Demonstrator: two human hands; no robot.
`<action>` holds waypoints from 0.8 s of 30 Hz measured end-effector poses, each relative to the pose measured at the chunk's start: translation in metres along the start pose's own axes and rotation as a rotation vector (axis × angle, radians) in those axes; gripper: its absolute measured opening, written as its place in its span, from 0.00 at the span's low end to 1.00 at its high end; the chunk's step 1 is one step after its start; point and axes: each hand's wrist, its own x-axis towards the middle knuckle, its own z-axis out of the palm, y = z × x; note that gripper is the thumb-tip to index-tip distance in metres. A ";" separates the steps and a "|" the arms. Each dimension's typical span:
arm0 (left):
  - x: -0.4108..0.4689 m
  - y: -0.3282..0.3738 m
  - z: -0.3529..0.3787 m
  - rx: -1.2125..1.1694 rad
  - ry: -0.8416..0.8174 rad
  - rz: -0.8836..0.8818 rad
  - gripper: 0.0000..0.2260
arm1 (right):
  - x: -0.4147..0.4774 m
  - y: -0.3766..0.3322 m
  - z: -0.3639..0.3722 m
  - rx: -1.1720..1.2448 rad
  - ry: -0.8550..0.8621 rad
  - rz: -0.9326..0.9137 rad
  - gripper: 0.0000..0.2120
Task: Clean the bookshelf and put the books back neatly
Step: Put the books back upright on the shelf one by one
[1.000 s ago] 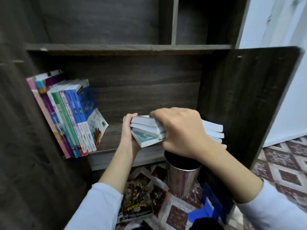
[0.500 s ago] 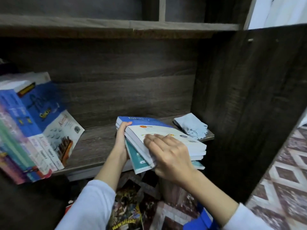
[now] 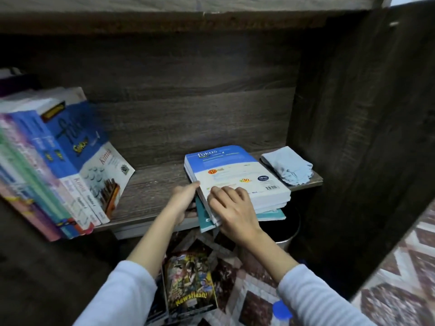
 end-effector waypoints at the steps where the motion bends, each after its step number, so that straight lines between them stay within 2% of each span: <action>1: -0.001 -0.001 -0.001 0.009 -0.002 0.003 0.07 | -0.001 -0.002 0.004 -0.012 0.011 -0.001 0.15; 7: 0.019 -0.004 -0.007 0.260 0.131 0.093 0.13 | -0.005 -0.019 0.024 -0.076 -0.030 0.023 0.13; 9: 0.029 -0.005 -0.007 0.388 0.150 0.087 0.17 | -0.006 -0.021 0.024 -0.049 -0.135 0.023 0.19; 11: 0.028 0.002 -0.006 0.497 0.163 0.105 0.18 | -0.004 -0.020 0.014 0.040 -0.306 0.034 0.30; 13: 0.022 0.010 -0.004 0.546 0.182 0.125 0.15 | 0.000 -0.006 0.000 0.274 -0.427 0.051 0.35; 15: 0.021 0.015 -0.003 0.606 0.177 0.126 0.14 | 0.007 0.015 -0.017 0.549 -0.517 0.244 0.38; 16: 0.022 0.016 -0.003 0.634 0.179 0.128 0.13 | 0.009 0.028 -0.023 0.564 -0.475 0.380 0.39; 18: 0.021 0.019 -0.002 0.666 0.162 0.111 0.11 | 0.009 0.056 -0.028 0.420 -0.399 0.722 0.33; 19: 0.022 0.018 -0.001 0.649 0.151 0.099 0.09 | 0.006 0.068 -0.028 0.364 -0.402 0.913 0.31; 21: 0.020 0.018 0.001 0.652 0.168 0.103 0.07 | 0.001 0.085 -0.026 0.470 -0.475 1.235 0.33; 24: 0.020 0.014 0.005 0.653 0.218 0.116 0.08 | 0.002 0.090 -0.022 0.656 -0.493 1.426 0.39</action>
